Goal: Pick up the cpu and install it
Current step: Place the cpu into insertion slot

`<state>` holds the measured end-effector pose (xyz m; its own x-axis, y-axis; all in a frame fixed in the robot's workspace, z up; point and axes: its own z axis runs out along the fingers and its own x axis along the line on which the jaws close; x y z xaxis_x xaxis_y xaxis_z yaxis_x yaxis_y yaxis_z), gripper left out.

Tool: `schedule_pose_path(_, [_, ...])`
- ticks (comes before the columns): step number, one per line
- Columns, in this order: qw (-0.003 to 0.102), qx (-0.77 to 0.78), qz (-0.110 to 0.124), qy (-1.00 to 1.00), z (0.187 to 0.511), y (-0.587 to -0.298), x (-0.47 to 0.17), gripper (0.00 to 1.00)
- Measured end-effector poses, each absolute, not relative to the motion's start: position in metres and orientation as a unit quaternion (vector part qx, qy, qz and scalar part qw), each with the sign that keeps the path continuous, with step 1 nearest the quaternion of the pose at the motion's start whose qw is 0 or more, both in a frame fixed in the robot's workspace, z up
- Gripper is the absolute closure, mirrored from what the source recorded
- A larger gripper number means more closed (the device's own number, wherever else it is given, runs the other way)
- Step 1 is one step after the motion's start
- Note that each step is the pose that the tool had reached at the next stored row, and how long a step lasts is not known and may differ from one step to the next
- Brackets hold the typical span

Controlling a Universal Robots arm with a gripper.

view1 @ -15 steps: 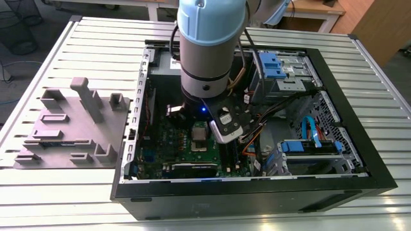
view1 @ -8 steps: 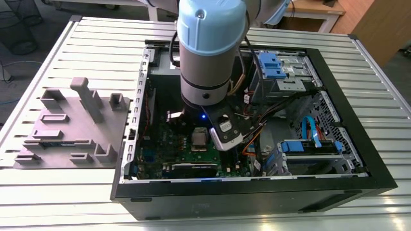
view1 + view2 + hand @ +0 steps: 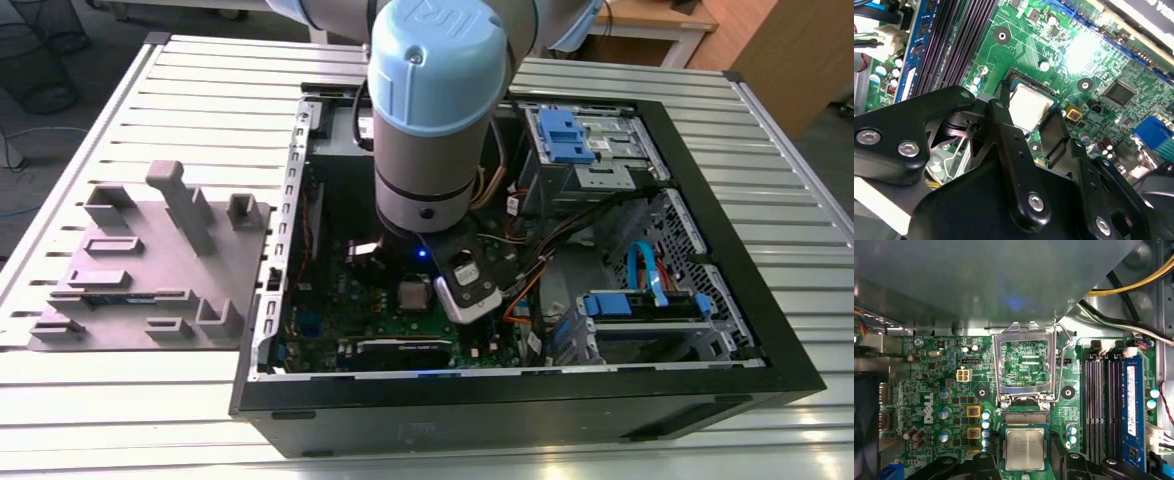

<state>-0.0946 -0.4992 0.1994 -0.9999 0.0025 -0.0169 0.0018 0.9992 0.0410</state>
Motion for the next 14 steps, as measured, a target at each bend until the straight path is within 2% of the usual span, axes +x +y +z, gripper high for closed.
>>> schedule_pose_path(14, [0.008, 0.001, 0.020, 1.000, 0.1932, -0.4993, -0.0946, 0.52])
